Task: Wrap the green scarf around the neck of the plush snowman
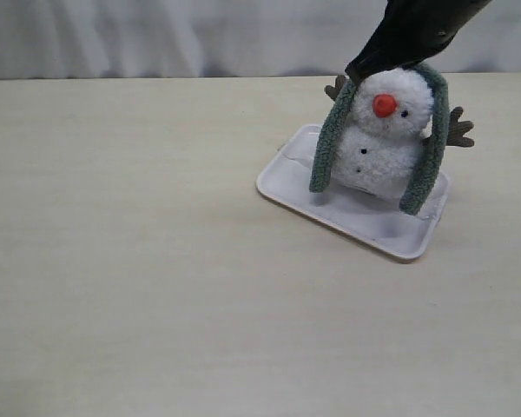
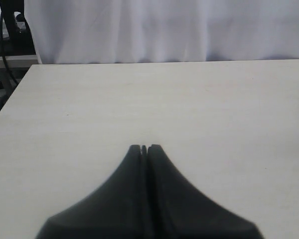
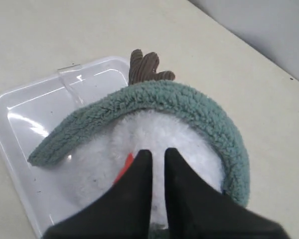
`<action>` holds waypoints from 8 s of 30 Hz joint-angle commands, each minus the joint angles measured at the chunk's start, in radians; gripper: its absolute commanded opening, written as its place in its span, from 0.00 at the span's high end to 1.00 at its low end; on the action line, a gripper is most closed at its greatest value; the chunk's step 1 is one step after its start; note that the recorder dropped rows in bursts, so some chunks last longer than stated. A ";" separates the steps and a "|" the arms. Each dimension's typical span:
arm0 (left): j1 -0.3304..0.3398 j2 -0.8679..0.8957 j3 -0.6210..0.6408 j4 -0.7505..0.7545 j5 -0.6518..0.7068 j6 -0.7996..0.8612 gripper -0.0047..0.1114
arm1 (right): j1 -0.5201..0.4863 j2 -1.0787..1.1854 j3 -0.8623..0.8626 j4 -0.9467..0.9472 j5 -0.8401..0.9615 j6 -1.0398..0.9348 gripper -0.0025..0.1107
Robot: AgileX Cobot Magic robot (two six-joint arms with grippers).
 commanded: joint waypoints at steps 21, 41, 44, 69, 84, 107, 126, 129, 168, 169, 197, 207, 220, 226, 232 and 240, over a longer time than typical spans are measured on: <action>0.005 -0.003 0.002 -0.002 -0.013 -0.006 0.96 | -0.002 0.111 -0.001 -0.374 -0.020 0.258 0.90; 0.005 -0.003 0.002 -0.002 -0.013 -0.006 0.96 | -0.064 0.196 -0.001 -0.399 -0.041 0.338 0.94; 0.005 -0.003 0.002 -0.002 -0.013 -0.006 0.96 | -0.064 0.217 -0.001 -0.336 -0.043 0.256 0.94; 0.005 -0.003 0.002 -0.002 -0.013 -0.006 0.96 | -0.064 0.102 -0.001 -0.192 -0.093 0.161 0.94; 0.005 -0.003 0.002 -0.002 -0.013 -0.006 0.96 | -0.142 0.204 -0.001 -0.163 -0.157 0.271 0.94; 0.005 -0.003 0.002 -0.002 -0.013 -0.006 0.96 | -0.142 0.212 0.010 -0.034 -0.053 0.184 0.94; 0.005 -0.003 0.002 -0.002 -0.013 -0.006 0.96 | -0.142 0.039 0.010 0.211 -0.018 -0.061 0.69; 0.005 -0.003 0.002 -0.002 -0.013 -0.006 0.96 | -0.142 0.039 0.010 0.242 -0.021 -0.092 0.54; 0.005 -0.003 0.002 -0.002 -0.011 -0.006 0.96 | -0.070 0.098 0.103 0.133 0.066 -0.136 0.94; 0.005 -0.003 0.002 -0.002 -0.011 -0.006 0.96 | -0.070 0.098 0.103 0.133 0.066 -0.136 0.94; 0.003 0.030 -0.007 0.223 -0.730 -0.510 0.96 | -0.070 0.098 0.103 0.133 0.051 -0.136 0.94; 0.003 0.744 -0.205 0.943 -1.298 -0.829 0.96 | -0.070 0.098 0.103 0.133 0.053 -0.130 0.94; -0.325 1.718 -0.704 0.883 -1.263 -0.353 0.89 | -0.070 0.098 0.103 0.133 0.051 -0.126 0.94; -0.395 1.984 -1.013 0.965 -1.162 -0.498 0.59 | -0.070 0.098 0.103 0.143 0.044 -0.126 0.94; -0.488 2.143 -1.278 1.073 -0.902 -0.655 0.53 | -0.070 0.098 0.103 0.143 0.044 -0.126 0.94; -0.549 2.258 -1.485 1.037 -0.767 -0.655 0.54 | -0.070 0.098 0.103 0.143 0.044 -0.121 0.94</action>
